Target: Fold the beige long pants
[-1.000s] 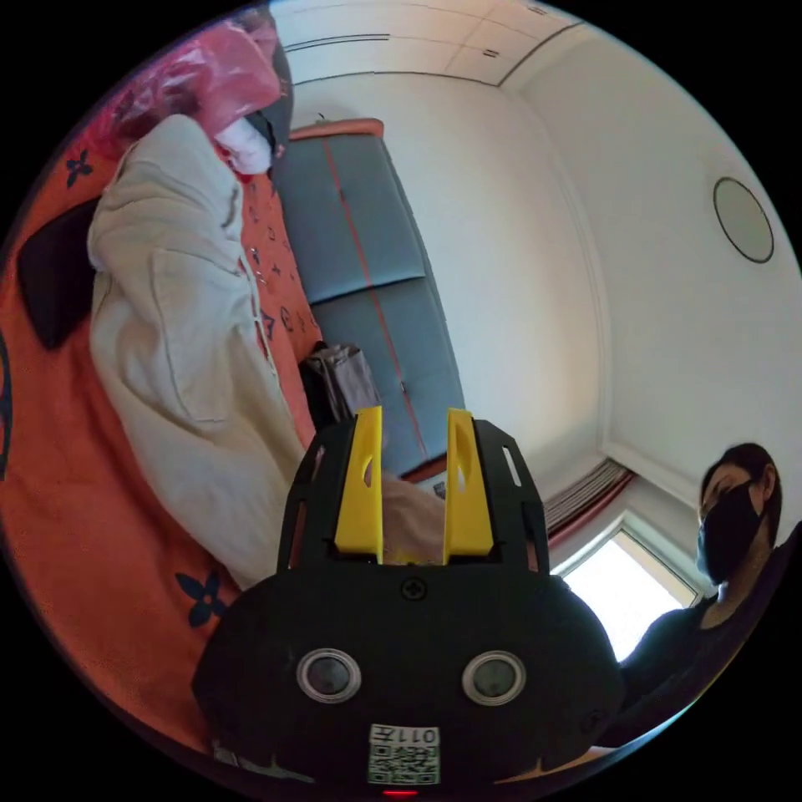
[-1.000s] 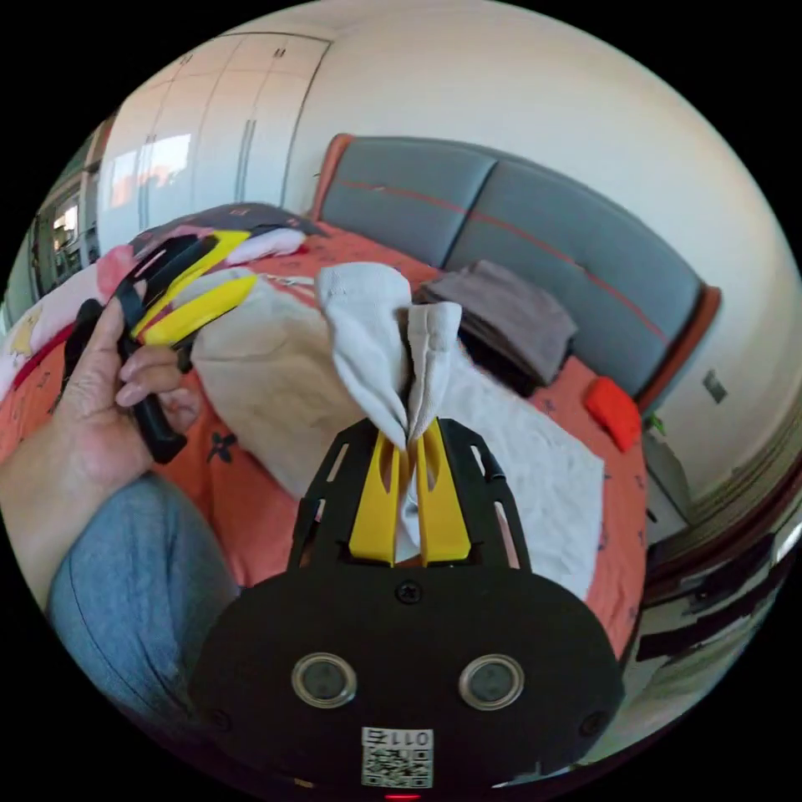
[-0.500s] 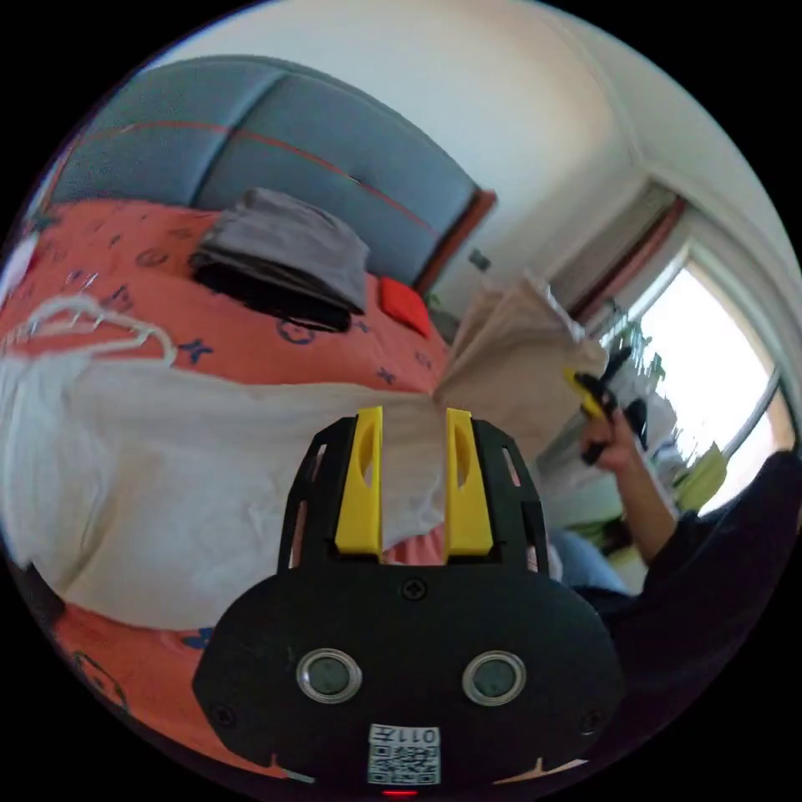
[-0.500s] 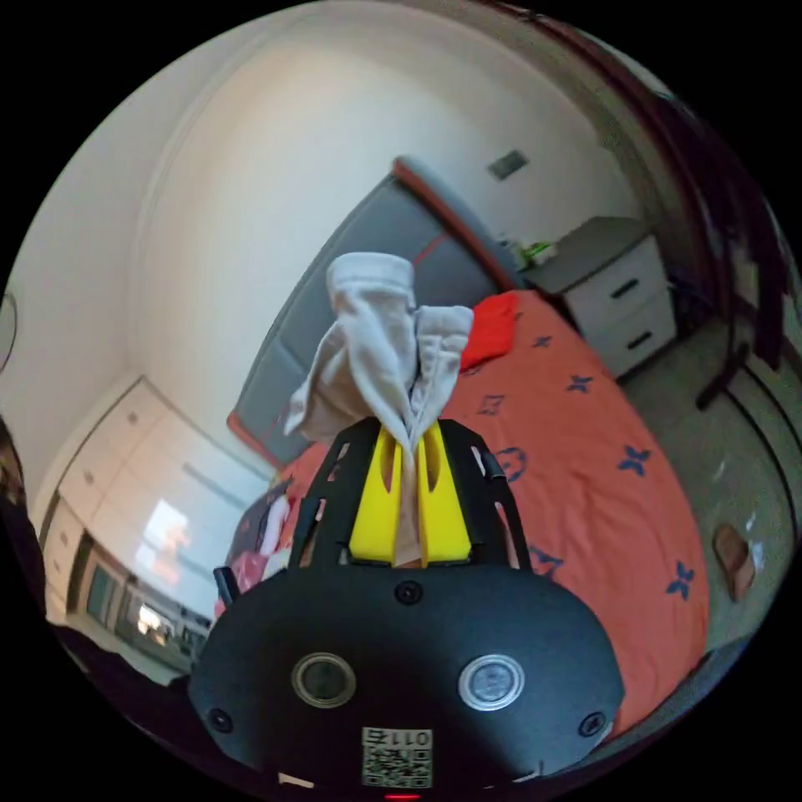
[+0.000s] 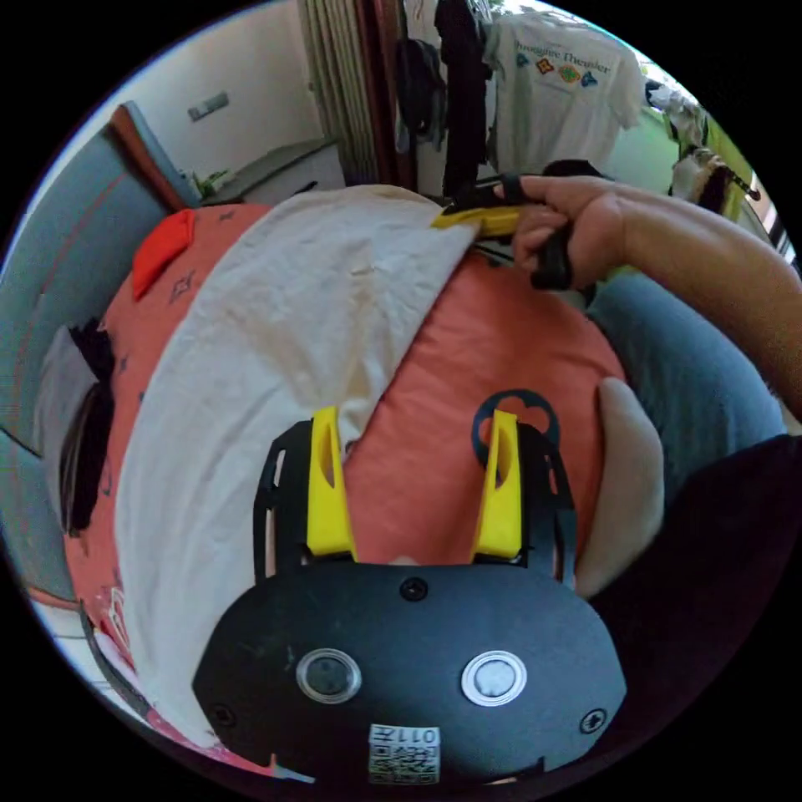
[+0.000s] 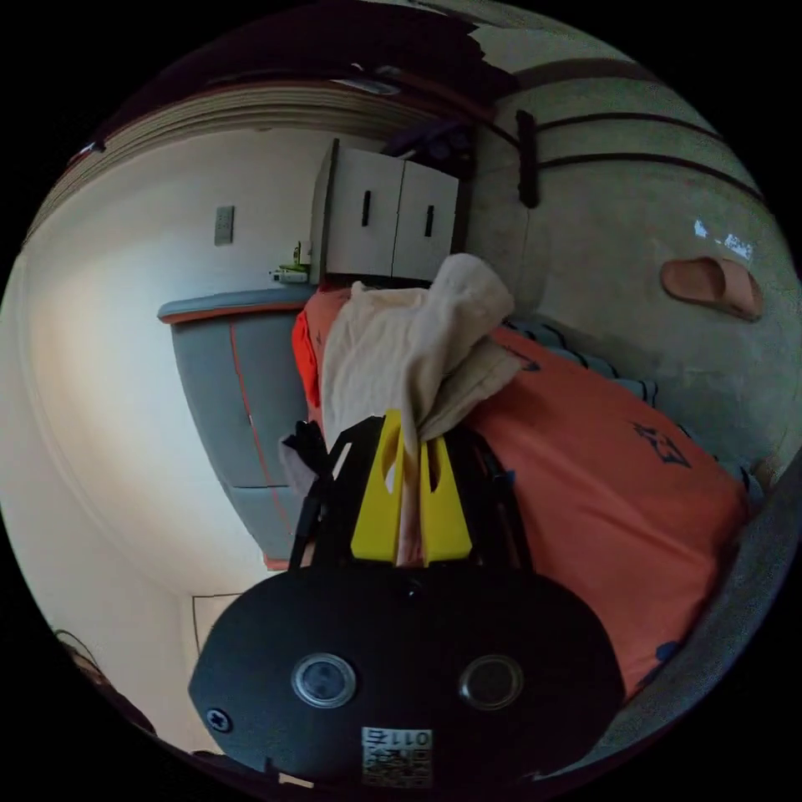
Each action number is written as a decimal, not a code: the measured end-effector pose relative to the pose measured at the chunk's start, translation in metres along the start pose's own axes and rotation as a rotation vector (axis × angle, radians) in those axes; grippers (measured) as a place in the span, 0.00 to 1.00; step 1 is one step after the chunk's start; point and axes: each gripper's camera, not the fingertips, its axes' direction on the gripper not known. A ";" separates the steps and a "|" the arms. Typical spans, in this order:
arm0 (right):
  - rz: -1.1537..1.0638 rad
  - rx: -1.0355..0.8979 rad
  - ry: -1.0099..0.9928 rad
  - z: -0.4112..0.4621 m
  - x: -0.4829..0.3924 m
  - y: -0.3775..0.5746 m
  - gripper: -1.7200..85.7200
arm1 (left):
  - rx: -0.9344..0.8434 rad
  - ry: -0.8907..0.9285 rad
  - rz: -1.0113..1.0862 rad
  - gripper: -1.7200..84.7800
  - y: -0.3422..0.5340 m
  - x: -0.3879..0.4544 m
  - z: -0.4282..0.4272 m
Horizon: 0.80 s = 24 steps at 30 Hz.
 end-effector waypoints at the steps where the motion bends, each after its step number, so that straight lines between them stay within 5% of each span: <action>1: 0.015 -0.007 -0.019 -0.002 0.005 -0.006 0.02 | 0.021 -0.014 -0.027 0.24 -0.005 0.001 -0.005; 4: 0.002 -0.014 -0.032 -0.005 0.011 -0.016 0.02 | 0.267 0.158 -0.146 0.20 0.012 -0.013 -0.011; 6: 0.013 -0.001 -0.046 -0.008 0.014 -0.019 0.02 | 0.023 0.415 -0.200 0.19 0.011 -0.022 0.048; 10: 0.005 -0.006 -0.058 -0.014 0.014 -0.028 0.02 | 0.410 0.571 -0.404 0.17 0.020 -0.074 0.012; 12: -0.021 -0.007 -0.050 -0.016 0.012 -0.031 0.02 | 0.480 0.466 -0.343 0.17 0.010 -0.097 -0.012; 16: -0.056 0.003 -0.012 -0.019 0.007 -0.035 0.02 | 0.260 0.104 -0.192 0.13 -0.031 -0.156 -0.001; 20: -0.080 0.023 0.016 -0.023 -0.003 -0.034 0.02 | 0.090 0.120 -0.378 0.10 -0.038 -0.223 0.069; 24: -0.056 0.024 0.018 -0.025 -0.008 -0.035 0.02 | 0.154 0.236 -0.463 0.11 -0.023 -0.244 0.092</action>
